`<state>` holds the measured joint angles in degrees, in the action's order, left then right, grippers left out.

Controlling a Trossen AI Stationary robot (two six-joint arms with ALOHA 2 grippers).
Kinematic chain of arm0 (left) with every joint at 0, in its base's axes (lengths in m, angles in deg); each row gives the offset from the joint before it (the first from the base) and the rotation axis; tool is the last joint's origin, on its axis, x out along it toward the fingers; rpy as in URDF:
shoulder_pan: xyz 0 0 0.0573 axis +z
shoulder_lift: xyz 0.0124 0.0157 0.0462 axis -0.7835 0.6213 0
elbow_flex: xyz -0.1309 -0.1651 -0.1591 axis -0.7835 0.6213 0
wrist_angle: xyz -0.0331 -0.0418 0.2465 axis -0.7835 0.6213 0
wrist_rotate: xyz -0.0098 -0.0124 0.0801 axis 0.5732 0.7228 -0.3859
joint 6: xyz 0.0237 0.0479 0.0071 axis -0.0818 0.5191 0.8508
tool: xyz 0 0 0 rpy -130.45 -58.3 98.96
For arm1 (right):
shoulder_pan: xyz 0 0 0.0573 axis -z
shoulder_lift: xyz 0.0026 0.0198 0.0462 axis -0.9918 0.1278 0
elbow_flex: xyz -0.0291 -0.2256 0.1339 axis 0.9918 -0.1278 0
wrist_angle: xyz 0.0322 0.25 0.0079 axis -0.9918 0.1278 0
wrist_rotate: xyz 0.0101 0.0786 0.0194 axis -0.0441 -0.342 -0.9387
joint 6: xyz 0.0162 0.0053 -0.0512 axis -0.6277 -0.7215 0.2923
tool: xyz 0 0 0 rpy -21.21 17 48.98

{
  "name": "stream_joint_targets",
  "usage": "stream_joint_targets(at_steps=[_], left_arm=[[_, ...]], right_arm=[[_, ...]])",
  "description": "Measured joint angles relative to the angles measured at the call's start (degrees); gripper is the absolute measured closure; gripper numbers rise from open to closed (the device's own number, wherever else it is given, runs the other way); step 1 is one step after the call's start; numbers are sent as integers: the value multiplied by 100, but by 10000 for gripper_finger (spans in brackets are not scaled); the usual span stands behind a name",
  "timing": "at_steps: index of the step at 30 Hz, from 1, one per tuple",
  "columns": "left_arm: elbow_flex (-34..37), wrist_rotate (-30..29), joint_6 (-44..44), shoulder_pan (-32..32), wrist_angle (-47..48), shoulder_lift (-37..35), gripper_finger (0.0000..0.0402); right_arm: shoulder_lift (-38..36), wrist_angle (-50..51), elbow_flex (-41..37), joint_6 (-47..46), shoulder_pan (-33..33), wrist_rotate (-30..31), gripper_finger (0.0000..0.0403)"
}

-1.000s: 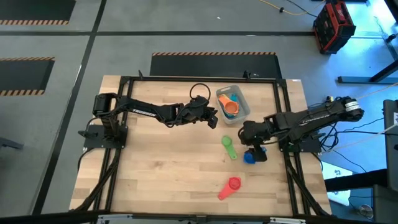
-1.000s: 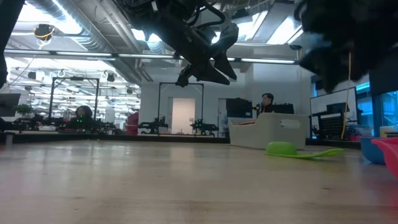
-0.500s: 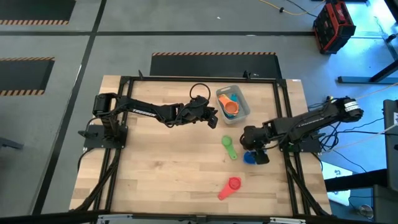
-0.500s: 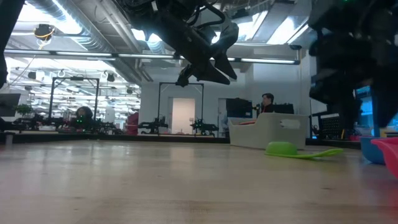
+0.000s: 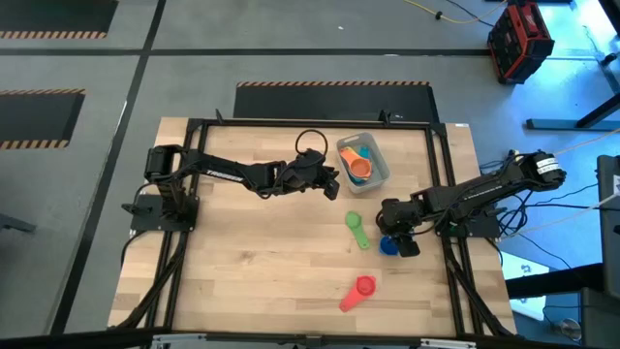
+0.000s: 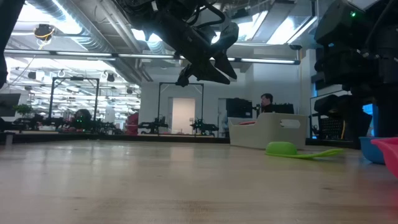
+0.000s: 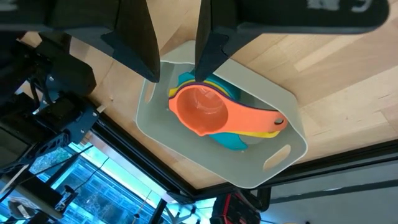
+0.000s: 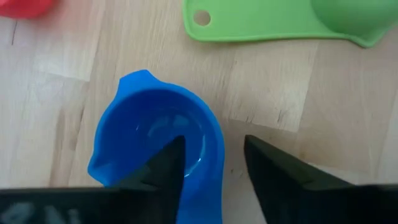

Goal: Nest measuring cups in basket
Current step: Stack the blue measuring cup on top of the orange measuring cup into the gray gray bin

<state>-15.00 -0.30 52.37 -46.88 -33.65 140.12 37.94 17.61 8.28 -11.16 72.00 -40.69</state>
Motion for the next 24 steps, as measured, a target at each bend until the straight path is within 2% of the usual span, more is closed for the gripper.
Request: stream_joint_targets(at_steps=[11, 18, 24], left_arm=[[0, -2, 0, -1, 0, 0, 308], [0, -4, 0, -2, 0, 0, 308], [0, -4, 0, 0, 0, 0, 308]], right_arm=[[0, -1, 1, -1, 0, -16, 387], [2, 4, 2, 0, 0, -9, 374], [7, 41, 169, 275, -2, 4, 391]])
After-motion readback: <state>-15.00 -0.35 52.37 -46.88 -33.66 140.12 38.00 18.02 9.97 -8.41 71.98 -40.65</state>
